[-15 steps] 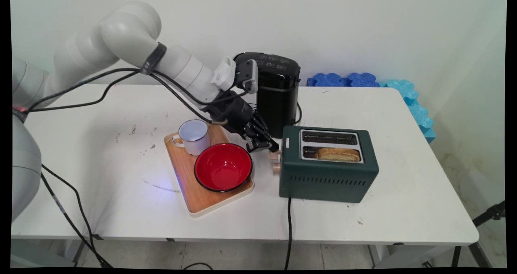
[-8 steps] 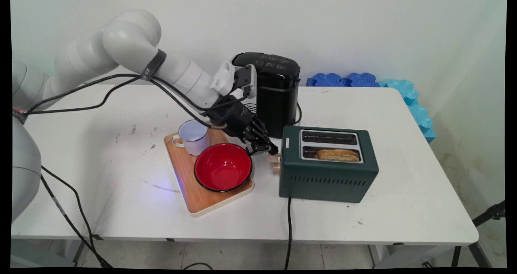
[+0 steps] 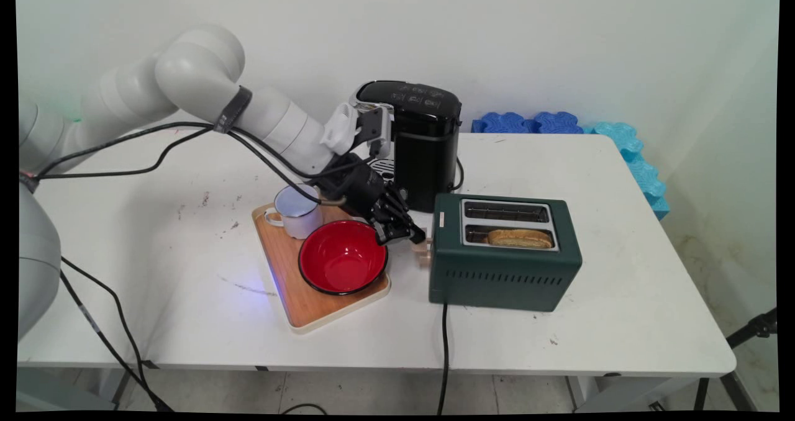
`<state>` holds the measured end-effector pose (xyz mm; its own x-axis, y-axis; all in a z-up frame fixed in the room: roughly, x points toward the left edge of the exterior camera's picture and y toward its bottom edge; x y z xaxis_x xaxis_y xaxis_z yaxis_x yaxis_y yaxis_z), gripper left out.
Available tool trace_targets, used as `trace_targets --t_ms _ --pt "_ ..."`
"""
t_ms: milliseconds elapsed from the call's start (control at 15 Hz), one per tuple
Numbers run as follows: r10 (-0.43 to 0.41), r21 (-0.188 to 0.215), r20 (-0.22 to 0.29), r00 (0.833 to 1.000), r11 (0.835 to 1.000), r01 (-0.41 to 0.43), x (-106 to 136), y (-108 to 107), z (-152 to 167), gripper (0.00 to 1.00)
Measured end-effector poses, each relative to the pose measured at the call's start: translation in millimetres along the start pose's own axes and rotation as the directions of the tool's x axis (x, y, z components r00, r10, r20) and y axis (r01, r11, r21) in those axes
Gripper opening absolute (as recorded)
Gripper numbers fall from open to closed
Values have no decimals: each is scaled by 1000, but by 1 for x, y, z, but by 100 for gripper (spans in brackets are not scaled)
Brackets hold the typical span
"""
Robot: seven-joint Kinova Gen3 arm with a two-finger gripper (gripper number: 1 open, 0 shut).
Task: Press the toaster switch
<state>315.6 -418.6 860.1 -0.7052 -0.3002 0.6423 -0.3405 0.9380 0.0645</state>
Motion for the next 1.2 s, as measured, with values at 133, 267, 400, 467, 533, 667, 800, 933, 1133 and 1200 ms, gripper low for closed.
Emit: trace_targets --t_ms 133,267,400,467,533,667,800,933,1133,1200 --pt "-2 2 0 1000 1000 2 -4 0 0 0" --pt "-4 4 0 1000 1000 4 -6 0 0 0" --pt "-5 5 -1 1000 1000 5 -8 -1 0 0" --pt "-6 6 -3 1000 1000 6 -9 -1 0 0" --pt "-7 7 -5 1000 1000 7 -10 -1 0 0" --pt "-9 8 -8 1000 1000 9 -11 -1 1 0" --pt "-11 9 -10 1000 1000 11 -13 0 2 0" --pt "-13 8 -12 1000 1000 14 -15 1 3 0" --pt "-14 8 -13 1000 1000 14 -17 1 3 0" --pt "-14 7 -13 1000 1000 14 -18 2 3 0"
